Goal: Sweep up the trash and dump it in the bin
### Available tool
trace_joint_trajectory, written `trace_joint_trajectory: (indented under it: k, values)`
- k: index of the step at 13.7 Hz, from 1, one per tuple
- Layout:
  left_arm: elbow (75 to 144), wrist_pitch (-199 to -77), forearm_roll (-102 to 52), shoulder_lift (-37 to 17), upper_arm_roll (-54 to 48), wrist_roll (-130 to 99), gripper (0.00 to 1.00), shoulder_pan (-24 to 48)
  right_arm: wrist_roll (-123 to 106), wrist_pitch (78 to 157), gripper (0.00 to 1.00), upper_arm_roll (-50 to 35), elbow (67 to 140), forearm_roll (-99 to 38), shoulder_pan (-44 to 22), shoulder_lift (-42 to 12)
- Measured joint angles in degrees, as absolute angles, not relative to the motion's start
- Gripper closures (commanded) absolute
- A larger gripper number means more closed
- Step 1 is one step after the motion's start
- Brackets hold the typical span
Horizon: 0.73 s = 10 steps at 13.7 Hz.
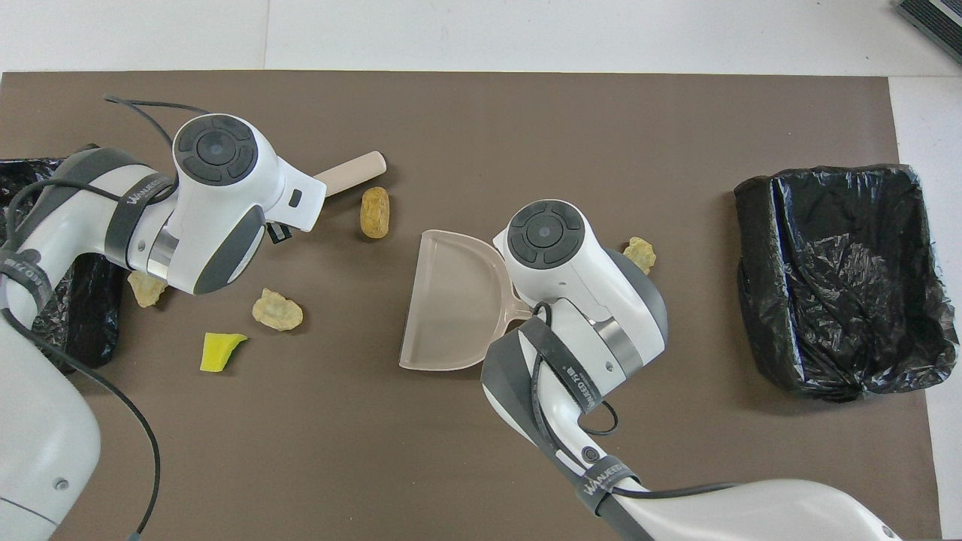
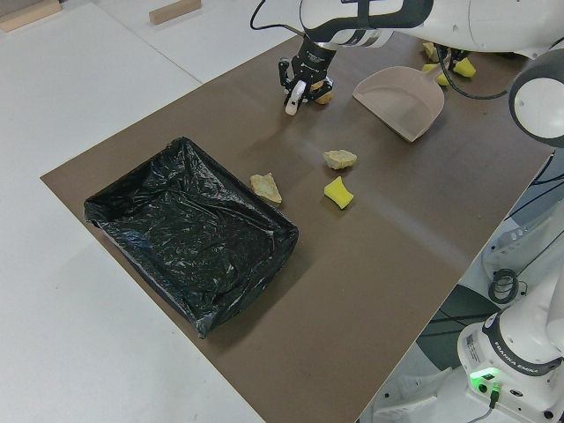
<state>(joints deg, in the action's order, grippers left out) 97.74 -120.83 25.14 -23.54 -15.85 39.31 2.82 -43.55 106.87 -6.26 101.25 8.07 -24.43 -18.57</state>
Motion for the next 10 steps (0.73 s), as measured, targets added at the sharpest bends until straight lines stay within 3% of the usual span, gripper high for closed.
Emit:
trace_joint_trajectory:
  k: [3,7,10]
  values:
    - [102.2,-117.8,25.1,-19.6,-16.4,41.9,1.00,3.0,-43.5,106.9,1.00,-6.3,101.3,8.1,-24.4,-18.6]
    - [114.8,-117.1,23.9,-9.5,-16.8,42.2,1.00,4.7,-43.5,106.9,1.00,-6.3,101.3,8.1,-24.4,-18.5]
    - [116.4,-114.6,22.2,-4.6,-16.6,42.2,1.00,4.9,-43.5,107.1,1.00,-6.3,101.4,8.1,-24.4,-18.5]
